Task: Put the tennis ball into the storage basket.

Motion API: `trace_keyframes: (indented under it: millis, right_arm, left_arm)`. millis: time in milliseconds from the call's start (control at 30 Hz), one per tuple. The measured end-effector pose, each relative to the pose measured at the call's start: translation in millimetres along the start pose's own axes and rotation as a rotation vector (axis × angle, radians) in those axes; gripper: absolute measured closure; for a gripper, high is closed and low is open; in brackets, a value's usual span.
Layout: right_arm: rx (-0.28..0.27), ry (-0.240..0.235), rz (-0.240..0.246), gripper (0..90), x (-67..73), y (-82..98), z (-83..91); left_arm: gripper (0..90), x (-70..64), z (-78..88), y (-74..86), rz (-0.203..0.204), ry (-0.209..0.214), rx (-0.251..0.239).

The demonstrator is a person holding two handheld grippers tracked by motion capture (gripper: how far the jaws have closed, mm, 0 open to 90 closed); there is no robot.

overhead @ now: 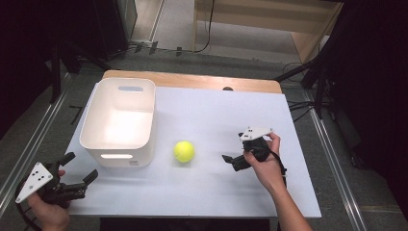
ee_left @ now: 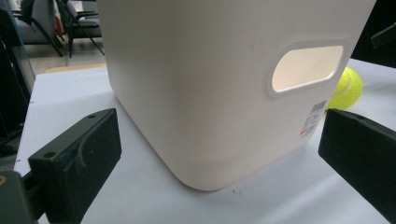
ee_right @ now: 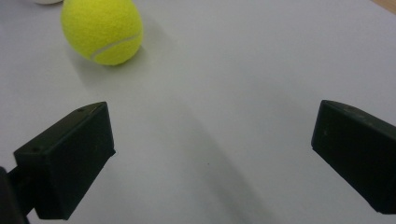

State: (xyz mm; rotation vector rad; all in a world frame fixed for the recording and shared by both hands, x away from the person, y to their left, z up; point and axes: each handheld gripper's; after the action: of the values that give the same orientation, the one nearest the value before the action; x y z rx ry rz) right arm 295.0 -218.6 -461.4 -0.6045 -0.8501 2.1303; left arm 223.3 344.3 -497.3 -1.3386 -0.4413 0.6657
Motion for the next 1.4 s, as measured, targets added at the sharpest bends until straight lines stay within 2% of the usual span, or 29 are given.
trace_keyframes:
  millis: [400,1400]
  right_arm:
    - [0.032,-0.015,0.011,0.0,3.9,-13.3,-7.9]
    - [0.074,-0.060,0.079,0.0,16.4,-45.6,-28.5]
  left_arm:
    - [0.0,0.0,-0.2,0.0,0.000,0.002,0.001]
    - [0.0,0.2,-0.4,-0.1,0.000,0.004,0.002]
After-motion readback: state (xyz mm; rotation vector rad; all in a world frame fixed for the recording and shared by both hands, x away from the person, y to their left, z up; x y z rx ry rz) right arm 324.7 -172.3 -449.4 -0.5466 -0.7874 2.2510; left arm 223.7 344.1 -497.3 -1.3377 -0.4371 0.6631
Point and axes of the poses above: each handheld gripper's, and its own axes: z roughly backward along the jaws, y roughly out of its underside, x roughly to its left, and after that the axes turned 12 degrees about y, right-handed
